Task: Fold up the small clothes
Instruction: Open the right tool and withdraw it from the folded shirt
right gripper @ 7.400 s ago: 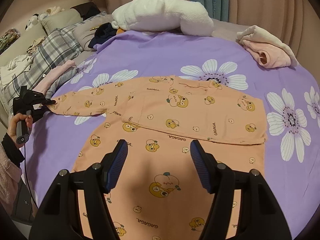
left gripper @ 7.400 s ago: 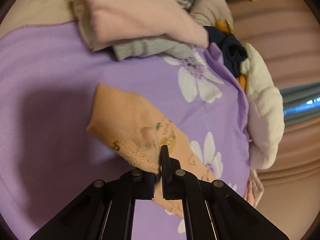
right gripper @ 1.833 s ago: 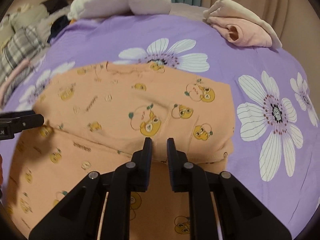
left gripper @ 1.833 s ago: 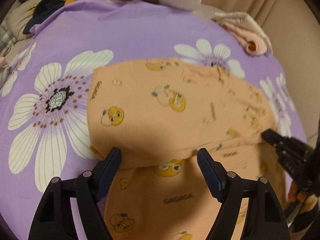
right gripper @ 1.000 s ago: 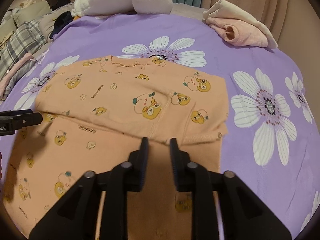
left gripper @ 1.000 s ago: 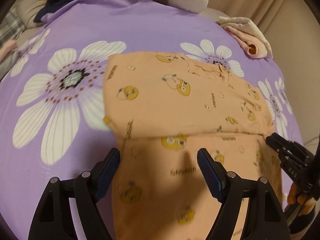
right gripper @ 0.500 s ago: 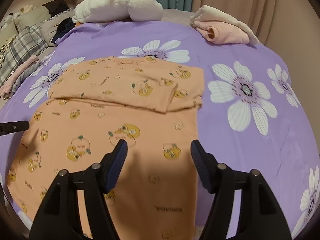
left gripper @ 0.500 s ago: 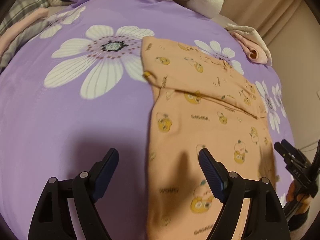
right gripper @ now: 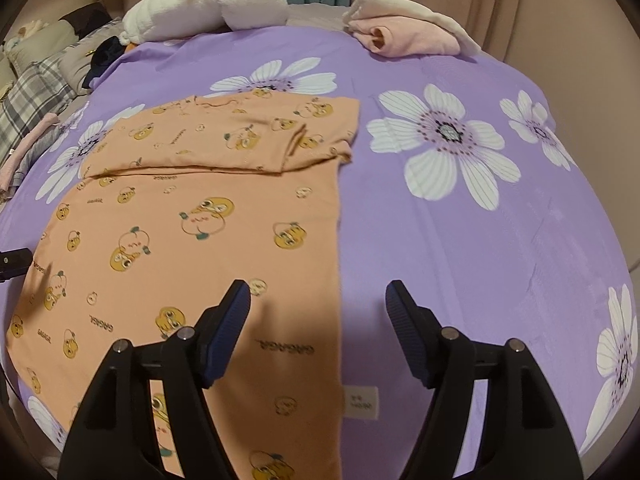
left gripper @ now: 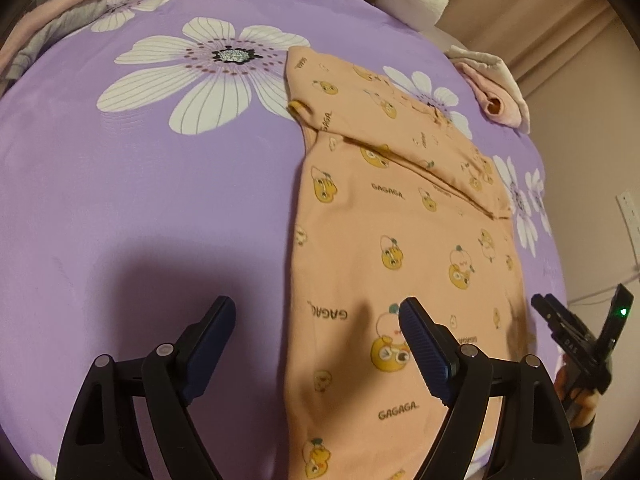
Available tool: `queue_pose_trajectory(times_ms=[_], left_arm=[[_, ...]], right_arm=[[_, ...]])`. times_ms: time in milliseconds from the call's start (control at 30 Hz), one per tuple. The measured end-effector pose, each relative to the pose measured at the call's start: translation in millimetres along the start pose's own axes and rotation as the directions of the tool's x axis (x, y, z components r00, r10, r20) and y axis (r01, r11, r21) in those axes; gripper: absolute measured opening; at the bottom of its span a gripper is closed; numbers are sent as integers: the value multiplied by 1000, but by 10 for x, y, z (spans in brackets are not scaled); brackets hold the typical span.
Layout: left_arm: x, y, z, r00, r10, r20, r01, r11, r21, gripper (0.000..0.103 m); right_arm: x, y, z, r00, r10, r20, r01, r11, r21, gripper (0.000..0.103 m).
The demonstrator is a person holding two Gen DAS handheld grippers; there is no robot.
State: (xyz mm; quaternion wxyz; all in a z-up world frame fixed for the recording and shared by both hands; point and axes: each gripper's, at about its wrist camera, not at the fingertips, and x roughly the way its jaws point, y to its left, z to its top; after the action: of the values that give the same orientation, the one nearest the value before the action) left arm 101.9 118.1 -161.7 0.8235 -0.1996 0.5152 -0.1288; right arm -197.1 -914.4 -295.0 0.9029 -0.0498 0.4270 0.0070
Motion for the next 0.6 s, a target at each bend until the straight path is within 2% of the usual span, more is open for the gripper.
queue_pose_trajectory(times_ms=[333,600], left_arm=[[-9,-38,-76,1000,-16,-19,17,1000,18,84],[43,-121,-145,993,-97,-71,101,994,51,84]], right_arm=[[-40,-120,-66,1000,-9,-2,9,1000,29,72],[37,-205,-155,997,43,-57,-39,996,80,74]])
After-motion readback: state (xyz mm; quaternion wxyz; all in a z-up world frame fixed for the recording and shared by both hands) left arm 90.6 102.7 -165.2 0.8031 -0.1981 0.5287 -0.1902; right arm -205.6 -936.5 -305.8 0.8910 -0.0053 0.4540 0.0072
